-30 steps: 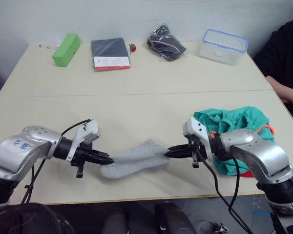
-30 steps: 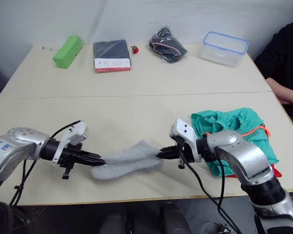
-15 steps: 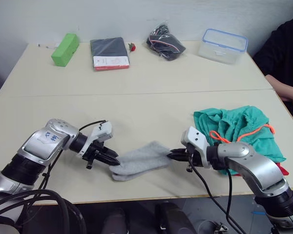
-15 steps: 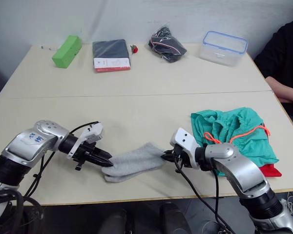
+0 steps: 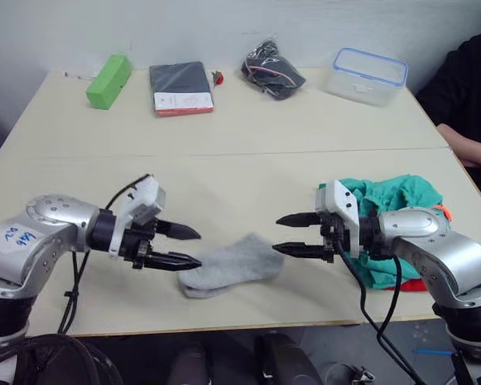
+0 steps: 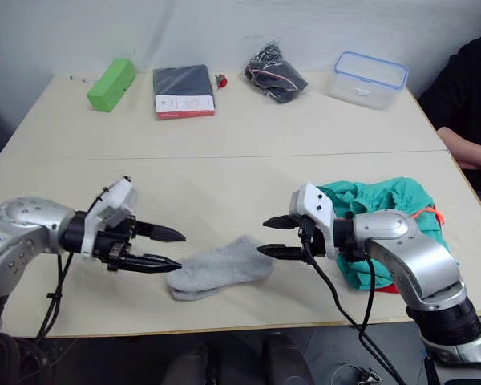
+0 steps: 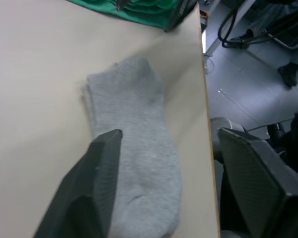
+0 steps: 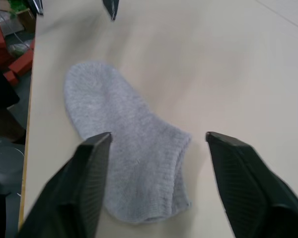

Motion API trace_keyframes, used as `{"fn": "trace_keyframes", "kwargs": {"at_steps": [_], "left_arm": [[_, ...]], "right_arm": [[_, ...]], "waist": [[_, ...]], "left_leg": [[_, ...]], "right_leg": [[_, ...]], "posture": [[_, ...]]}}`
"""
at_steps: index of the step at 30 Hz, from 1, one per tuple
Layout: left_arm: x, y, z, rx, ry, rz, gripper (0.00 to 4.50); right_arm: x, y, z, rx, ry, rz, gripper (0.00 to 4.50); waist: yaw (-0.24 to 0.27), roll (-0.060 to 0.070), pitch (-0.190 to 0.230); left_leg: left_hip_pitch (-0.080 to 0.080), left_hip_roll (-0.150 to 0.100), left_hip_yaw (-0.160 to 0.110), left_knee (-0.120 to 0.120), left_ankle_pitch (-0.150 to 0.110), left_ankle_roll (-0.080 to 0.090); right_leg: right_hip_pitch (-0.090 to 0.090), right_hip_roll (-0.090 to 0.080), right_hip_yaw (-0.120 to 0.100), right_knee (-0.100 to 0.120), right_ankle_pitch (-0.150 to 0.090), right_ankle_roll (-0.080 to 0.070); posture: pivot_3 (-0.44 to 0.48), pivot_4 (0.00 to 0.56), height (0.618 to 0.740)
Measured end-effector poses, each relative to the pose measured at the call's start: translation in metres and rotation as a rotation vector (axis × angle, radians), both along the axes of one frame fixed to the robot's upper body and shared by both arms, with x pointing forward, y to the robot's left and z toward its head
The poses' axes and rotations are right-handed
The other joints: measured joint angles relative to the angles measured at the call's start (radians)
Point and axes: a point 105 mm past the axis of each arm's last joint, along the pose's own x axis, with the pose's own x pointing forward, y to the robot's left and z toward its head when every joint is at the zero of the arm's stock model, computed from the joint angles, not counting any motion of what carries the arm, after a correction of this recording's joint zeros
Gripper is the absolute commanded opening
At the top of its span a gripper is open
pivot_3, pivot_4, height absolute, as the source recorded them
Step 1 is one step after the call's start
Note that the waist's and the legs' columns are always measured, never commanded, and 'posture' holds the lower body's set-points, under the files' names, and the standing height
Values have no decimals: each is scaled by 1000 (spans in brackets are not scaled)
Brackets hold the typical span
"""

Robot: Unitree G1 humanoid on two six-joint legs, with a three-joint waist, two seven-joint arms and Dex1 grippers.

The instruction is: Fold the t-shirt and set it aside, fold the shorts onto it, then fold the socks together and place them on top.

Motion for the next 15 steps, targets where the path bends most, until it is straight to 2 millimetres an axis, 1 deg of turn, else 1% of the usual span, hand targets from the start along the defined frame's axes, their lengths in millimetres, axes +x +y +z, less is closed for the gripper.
{"fn": "trace_keyframes", "kwargs": {"at_steps": [2,5,7,9,12,15], "left_arm": [[-1,-6,-14,54,-23,-11,1579],[6,-11,-40,178,-117,-36,536],[11,-11,-57,234,-149,-35,28],[16,-13,-67,250,-162,-25,28],[16,-15,-69,268,-192,-38,28],[14,-16,-71,279,-193,-51,28]], "right_arm": [[-2,8,-6,-14,-16,30,1080],[-3,27,-19,-45,-54,84,0],[-1,36,-24,-66,-90,100,0],[3,45,-29,-78,-124,114,0],[9,56,-44,-103,-110,98,0],[16,51,-73,-197,-69,77,0]], "waist": [[0,0,0],[-1,0,0],[-1,0,0],[0,0,0],[0,-1,0],[0,-1,-1]], "left_leg": [[0,0,0,0,0,0],[1,0,1,0,0,0],[1,0,1,0,0,0],[1,0,1,0,0,0],[1,0,1,0,0,0],[2,0,1,0,0,0]], "right_leg": [[0,0,0,0,0,0],[0,1,1,-1,0,0],[0,1,1,0,0,0],[0,1,1,0,0,0],[0,0,1,1,0,0],[0,0,1,1,0,0]], "posture": [[0,150,740],[0,150,740],[0,150,740],[0,150,740],[0,150,740],[0,150,740]]}}
